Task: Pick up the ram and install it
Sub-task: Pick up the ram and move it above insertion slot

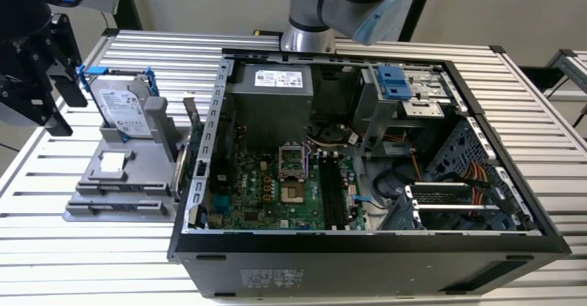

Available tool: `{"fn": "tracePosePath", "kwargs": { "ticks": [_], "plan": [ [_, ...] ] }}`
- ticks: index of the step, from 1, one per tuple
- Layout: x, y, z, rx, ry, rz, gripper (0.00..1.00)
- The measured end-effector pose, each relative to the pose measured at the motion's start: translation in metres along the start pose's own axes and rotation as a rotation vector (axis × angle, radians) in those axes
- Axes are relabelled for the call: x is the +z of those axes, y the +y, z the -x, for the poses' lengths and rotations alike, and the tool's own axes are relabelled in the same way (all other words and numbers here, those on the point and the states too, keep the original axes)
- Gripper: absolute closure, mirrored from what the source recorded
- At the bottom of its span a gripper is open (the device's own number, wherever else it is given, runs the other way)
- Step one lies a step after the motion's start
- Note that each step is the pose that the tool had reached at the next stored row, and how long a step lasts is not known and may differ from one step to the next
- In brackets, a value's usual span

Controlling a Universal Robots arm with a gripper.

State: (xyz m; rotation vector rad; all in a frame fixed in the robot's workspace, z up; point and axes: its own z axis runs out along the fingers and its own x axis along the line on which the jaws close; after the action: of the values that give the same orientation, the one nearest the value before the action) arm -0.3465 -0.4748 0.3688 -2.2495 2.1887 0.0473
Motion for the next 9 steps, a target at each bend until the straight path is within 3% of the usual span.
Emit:
{"fn": "tracePosePath", "kwargs": {
  "ticks": [9],
  "plan": [
    [0.0054, -0.0001, -0.0001, 0.001, 0.0000, 0.0000, 0.00]
  ]
}}
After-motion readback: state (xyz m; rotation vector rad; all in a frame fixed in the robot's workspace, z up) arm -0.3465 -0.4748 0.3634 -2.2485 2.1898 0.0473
